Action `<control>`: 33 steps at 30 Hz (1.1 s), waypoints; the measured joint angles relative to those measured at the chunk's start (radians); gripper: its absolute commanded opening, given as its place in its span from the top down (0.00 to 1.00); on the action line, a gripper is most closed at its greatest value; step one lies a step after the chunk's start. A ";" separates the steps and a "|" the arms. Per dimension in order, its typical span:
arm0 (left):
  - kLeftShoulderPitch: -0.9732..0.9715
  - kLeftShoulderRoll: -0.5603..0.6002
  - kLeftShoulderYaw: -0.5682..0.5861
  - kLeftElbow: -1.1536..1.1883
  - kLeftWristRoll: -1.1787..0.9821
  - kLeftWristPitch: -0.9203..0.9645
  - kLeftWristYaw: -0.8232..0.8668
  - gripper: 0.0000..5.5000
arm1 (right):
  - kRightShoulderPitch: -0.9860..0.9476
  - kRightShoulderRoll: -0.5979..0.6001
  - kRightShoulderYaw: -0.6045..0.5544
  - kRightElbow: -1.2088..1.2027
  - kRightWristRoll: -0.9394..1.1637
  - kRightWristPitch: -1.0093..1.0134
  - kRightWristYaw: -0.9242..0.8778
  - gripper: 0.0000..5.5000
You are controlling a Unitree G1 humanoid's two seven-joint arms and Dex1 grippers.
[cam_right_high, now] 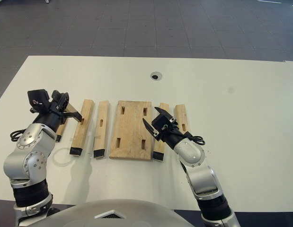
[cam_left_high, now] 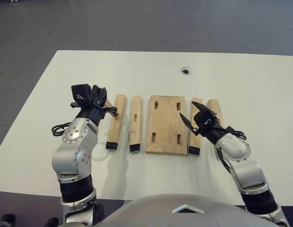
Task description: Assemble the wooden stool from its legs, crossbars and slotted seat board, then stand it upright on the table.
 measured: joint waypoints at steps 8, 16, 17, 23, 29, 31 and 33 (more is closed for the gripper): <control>0.036 -0.004 -0.002 0.009 0.017 -0.032 -0.011 0.92 | 0.000 0.000 0.000 0.000 0.000 0.000 0.000 0.46; 0.031 -0.008 -0.040 0.088 0.036 -0.092 -0.037 0.92 | 0.005 0.000 0.000 -0.001 0.000 0.001 0.000 0.46; 0.014 -0.007 -0.043 0.113 0.039 -0.101 -0.042 0.92 | 0.005 0.000 0.000 -0.001 0.000 0.001 0.000 0.46; -0.046 0.023 -0.059 0.224 0.059 -0.138 -0.076 0.92 | 0.006 0.000 0.000 -0.001 -0.002 0.002 -0.002 0.46; -0.027 0.100 -0.078 0.307 0.136 -0.296 -0.131 0.92 | 0.008 0.002 -0.001 -0.001 -0.007 0.003 -0.012 0.46; 0.019 0.103 -0.086 0.296 0.163 -0.357 -0.133 0.92 | 0.008 0.002 -0.004 0.000 -0.007 0.002 -0.012 0.46; 0.060 0.100 -0.087 0.279 0.170 -0.394 -0.133 0.92 | 0.008 0.002 -0.005 0.000 -0.007 0.002 -0.013 0.46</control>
